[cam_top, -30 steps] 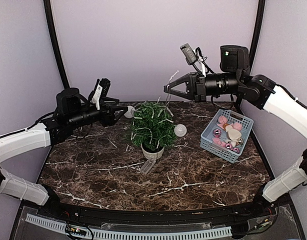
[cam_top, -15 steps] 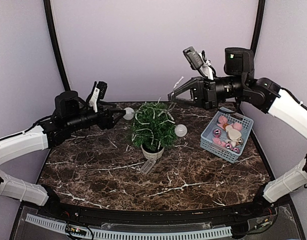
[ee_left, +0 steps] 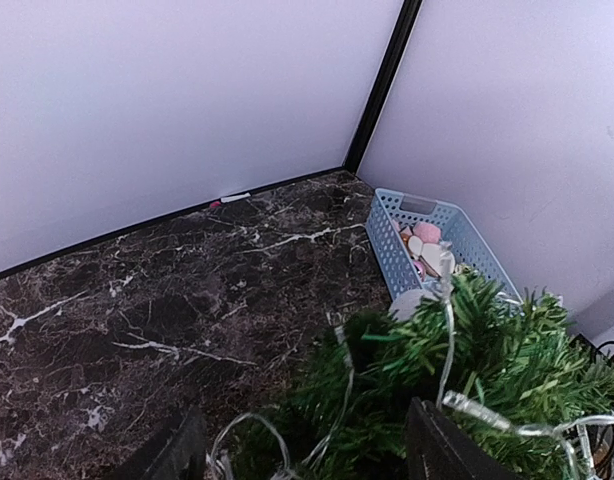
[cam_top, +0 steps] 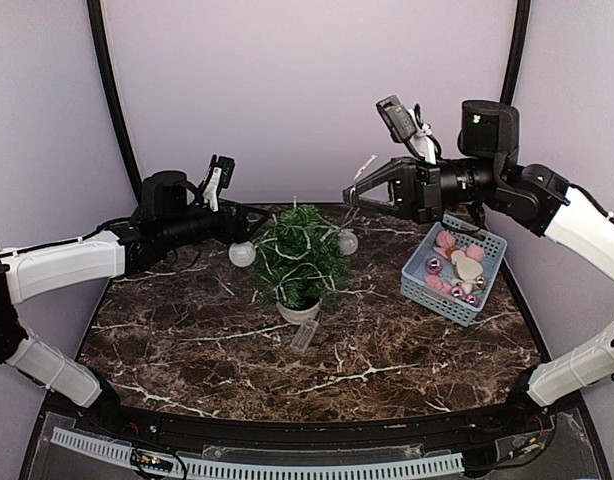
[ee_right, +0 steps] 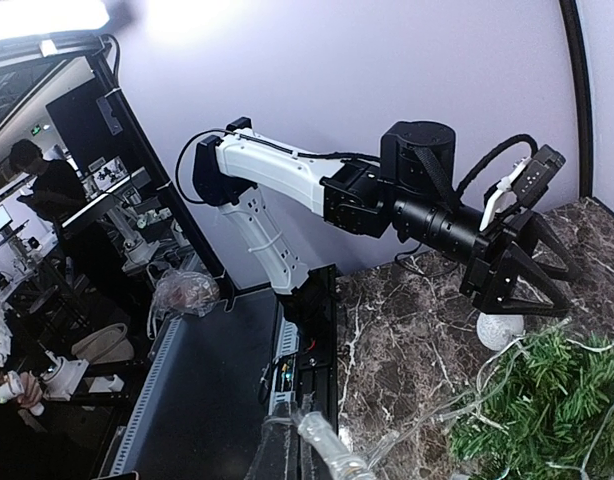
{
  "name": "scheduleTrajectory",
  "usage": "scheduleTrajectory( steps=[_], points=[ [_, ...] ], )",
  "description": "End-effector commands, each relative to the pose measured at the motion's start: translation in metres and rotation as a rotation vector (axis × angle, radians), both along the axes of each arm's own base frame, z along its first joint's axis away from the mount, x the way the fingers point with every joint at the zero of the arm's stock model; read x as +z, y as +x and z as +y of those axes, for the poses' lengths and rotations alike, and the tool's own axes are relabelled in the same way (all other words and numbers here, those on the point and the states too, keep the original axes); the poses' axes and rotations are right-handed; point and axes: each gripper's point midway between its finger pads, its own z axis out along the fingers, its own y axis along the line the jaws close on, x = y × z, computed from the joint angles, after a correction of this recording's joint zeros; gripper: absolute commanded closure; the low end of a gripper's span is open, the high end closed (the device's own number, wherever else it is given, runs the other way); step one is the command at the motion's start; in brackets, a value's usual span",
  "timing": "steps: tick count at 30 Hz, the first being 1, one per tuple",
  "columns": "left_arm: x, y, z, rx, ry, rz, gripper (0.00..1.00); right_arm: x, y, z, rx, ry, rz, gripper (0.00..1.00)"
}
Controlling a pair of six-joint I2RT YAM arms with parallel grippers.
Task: Decorate the small christmas tree
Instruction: Wrap the side of the string light in the gap of the branches.
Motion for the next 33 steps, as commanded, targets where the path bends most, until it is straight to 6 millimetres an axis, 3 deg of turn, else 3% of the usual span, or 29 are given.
scheduleTrajectory(
  steps=[1,6,11,17,21,27,33],
  points=[
    [0.027,-0.006,0.006,0.016,-0.031,-0.078,0.28,-0.001,0.009,0.010,-0.020,0.018,-0.016,1.00],
    [0.024,-0.010,0.021,0.064,0.026,-0.095,0.27,-0.007,0.014,0.016,-0.015,0.013,-0.008,1.00],
    [0.027,-0.039,0.019,-0.060,0.055,-0.150,0.25,-0.007,0.015,0.018,-0.009,0.020,-0.002,1.00],
    [-0.001,-0.063,0.024,-0.128,0.117,-0.090,0.23,-0.006,0.015,0.019,-0.003,0.030,-0.001,1.00],
    [-0.009,-0.072,0.028,-0.142,0.126,-0.057,0.21,-0.007,0.015,0.019,0.001,0.028,0.001,1.00],
    [-0.033,-0.080,0.031,-0.146,0.134,0.026,0.09,-0.007,0.013,0.018,0.002,0.030,-0.003,1.00],
    [-0.039,-0.083,0.024,-0.183,0.111,0.049,0.02,-0.007,0.012,0.018,0.009,0.031,0.001,1.00]
  ],
)
